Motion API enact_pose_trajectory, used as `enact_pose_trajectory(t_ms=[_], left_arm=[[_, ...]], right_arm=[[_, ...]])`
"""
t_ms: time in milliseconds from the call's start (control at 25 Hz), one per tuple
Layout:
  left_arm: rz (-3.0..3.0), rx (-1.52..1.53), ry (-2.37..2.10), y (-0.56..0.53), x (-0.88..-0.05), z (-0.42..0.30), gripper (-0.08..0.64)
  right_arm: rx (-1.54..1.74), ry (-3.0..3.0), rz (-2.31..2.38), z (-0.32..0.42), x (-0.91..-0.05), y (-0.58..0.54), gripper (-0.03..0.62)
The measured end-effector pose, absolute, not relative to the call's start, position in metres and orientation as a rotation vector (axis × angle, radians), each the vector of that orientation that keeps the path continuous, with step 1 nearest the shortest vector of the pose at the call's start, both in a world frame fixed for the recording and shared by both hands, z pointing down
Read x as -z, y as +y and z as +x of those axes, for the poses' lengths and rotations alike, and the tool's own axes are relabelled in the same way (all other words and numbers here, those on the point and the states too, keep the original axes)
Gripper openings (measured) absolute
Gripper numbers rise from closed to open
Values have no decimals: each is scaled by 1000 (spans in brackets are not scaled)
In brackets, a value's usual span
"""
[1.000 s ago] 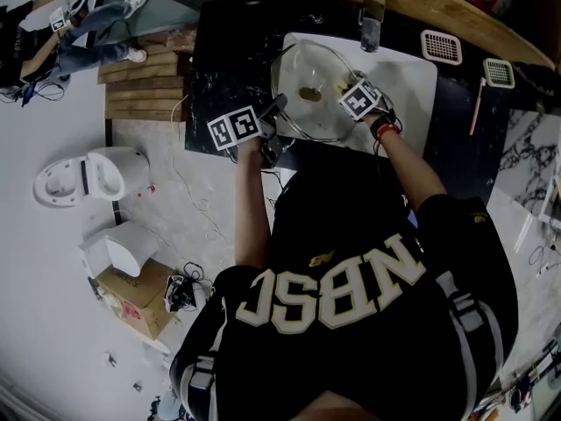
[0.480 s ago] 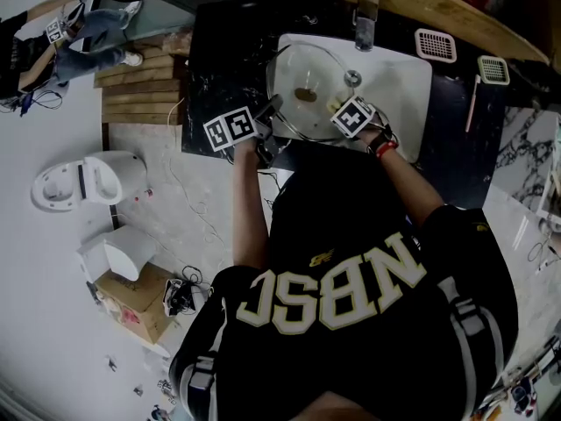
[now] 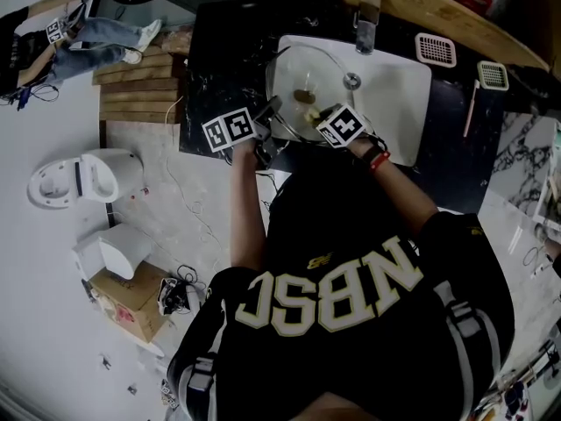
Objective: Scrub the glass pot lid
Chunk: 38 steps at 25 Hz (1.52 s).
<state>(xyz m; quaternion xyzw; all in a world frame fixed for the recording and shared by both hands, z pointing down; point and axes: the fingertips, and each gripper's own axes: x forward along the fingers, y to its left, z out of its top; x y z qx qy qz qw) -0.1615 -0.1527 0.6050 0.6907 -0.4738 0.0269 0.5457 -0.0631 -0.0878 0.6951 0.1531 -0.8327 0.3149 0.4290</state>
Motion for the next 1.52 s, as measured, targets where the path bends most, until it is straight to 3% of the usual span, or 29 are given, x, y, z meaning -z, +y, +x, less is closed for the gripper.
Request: enact_pose_trajectory(t_ms=[760,1520], left_arm=[[1626,-62,-1119,-150,-603,-162,100],[1621,-60,-1111,-150,-602,-162,100]], right_arm=[[-678,-2268,458,-127,-672,-187,66],[-599,-2128,667,-56,-742,-250,66]])
